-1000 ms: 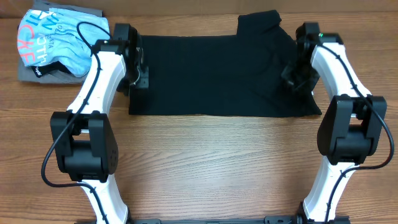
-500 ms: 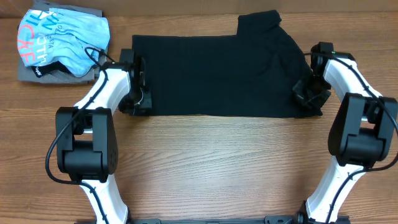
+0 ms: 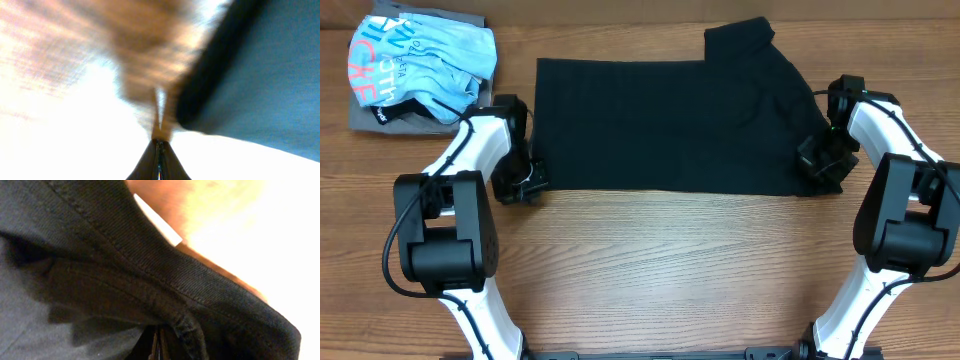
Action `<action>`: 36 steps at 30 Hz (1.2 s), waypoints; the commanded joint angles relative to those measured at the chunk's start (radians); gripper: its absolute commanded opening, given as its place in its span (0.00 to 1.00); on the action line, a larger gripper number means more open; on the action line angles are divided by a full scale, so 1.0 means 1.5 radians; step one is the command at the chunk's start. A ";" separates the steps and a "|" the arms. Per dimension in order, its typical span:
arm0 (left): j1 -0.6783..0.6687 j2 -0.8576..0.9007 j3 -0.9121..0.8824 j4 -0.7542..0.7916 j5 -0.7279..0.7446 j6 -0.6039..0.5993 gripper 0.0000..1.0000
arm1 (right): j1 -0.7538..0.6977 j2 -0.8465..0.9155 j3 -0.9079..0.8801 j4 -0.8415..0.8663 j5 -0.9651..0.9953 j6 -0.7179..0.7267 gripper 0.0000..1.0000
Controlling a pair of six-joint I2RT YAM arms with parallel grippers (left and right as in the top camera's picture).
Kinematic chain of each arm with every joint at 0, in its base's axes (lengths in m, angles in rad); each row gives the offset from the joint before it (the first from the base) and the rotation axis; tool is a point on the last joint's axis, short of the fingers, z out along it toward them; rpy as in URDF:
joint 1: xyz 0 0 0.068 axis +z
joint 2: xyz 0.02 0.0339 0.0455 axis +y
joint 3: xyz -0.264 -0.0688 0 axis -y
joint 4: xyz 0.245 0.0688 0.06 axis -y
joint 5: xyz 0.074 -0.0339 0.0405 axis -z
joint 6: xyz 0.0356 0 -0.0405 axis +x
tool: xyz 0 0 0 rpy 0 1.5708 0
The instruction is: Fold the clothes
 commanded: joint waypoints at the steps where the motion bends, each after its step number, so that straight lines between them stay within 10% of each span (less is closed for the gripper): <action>1: 0.004 -0.014 -0.006 -0.016 -0.004 -0.037 0.04 | -0.016 0.027 -0.037 -0.032 0.070 0.046 0.04; 14: 0.002 -0.140 -0.006 -0.074 -0.004 -0.060 0.04 | -0.016 -0.098 -0.038 -0.163 0.118 0.103 0.04; 21: -0.013 -0.243 -0.006 0.069 0.033 -0.019 0.04 | -0.016 -0.203 -0.037 -0.127 0.104 0.083 0.11; 36: -0.061 -0.057 -0.006 0.246 0.163 0.117 0.08 | -0.015 -0.206 -0.038 -0.072 0.005 -0.008 0.20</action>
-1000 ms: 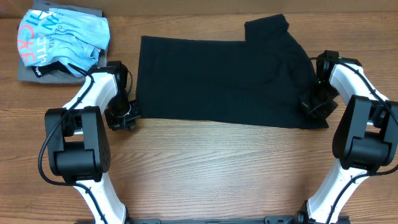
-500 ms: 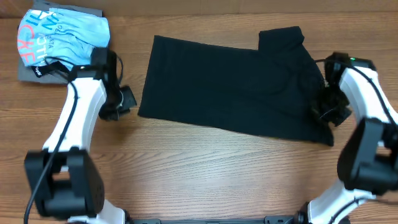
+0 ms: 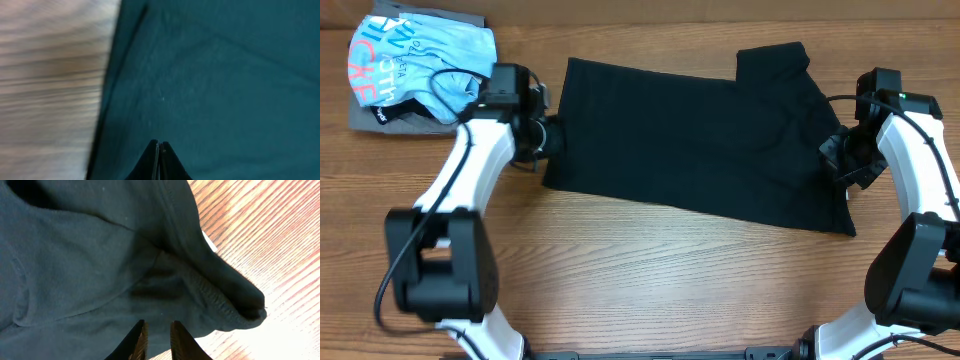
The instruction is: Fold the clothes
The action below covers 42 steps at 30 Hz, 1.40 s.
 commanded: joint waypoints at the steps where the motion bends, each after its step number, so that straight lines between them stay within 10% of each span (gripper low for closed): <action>1: -0.009 0.051 -0.001 0.018 0.024 0.045 0.09 | -0.002 -0.002 0.003 0.004 -0.007 -0.010 0.20; 26: -0.009 0.157 -0.002 -0.083 -0.100 0.000 0.04 | 0.004 -0.001 -0.223 0.204 -0.077 -0.005 0.24; 32: -0.006 0.151 -0.002 -0.153 -0.113 -0.048 0.04 | -0.007 -0.001 -0.270 0.217 -0.076 0.027 0.04; 42: -0.002 0.113 -0.002 -0.267 -0.140 -0.085 0.04 | -0.009 -0.003 -0.275 0.167 -0.034 0.080 0.04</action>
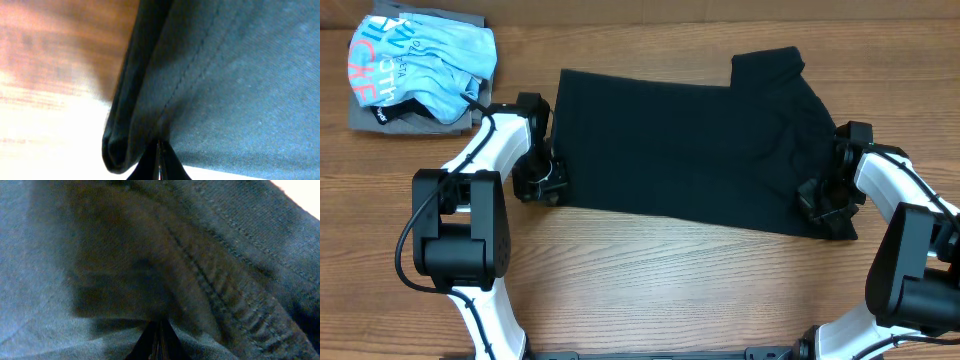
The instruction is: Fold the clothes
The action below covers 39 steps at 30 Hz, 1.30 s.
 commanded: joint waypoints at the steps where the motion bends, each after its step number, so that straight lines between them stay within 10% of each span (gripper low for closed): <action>1: 0.006 -0.005 -0.022 -0.026 -0.050 -0.032 0.04 | -0.003 -0.001 -0.020 -0.018 0.036 0.028 0.04; 15: 0.006 -0.263 -0.022 -0.122 -0.056 -0.084 0.04 | -0.003 -0.245 0.005 -0.156 0.117 0.097 0.06; 17: 0.006 -0.296 -0.022 -0.083 -0.055 -0.084 0.04 | -0.003 -0.286 0.030 -0.151 0.117 0.069 0.30; 20: 0.006 -0.321 -0.022 0.007 -0.052 -0.081 0.35 | -0.003 -0.318 0.079 -0.127 0.114 0.033 0.82; 23: 0.006 -0.320 -0.022 0.127 -0.023 -0.050 0.67 | -0.003 -0.321 0.129 -0.077 0.100 -0.007 1.00; 26: 0.006 -0.308 -0.022 0.249 0.008 -0.027 1.00 | -0.003 -0.319 0.152 0.015 0.052 -0.072 1.00; 33: 0.005 -0.195 0.017 0.454 0.087 0.048 1.00 | -0.003 -0.225 0.234 0.073 -0.076 -0.190 1.00; 39: 0.004 0.041 0.247 0.297 0.087 0.154 1.00 | -0.006 0.015 0.507 -0.090 -0.065 -0.279 1.00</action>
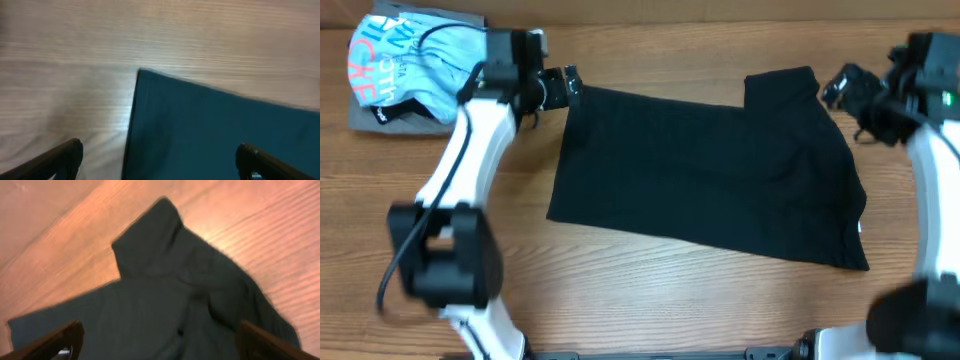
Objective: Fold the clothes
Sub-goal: 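Move both grippers to the top corners and smooth the shirt flat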
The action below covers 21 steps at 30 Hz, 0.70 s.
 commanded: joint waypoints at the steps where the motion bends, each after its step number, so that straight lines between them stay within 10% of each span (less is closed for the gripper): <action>1: 0.002 0.126 0.131 -0.057 0.016 0.098 1.00 | -0.005 0.116 0.153 -0.046 0.002 -0.081 1.00; 21: -0.048 0.338 0.195 0.137 -0.039 0.194 0.99 | -0.005 0.340 0.255 0.067 0.043 -0.108 1.00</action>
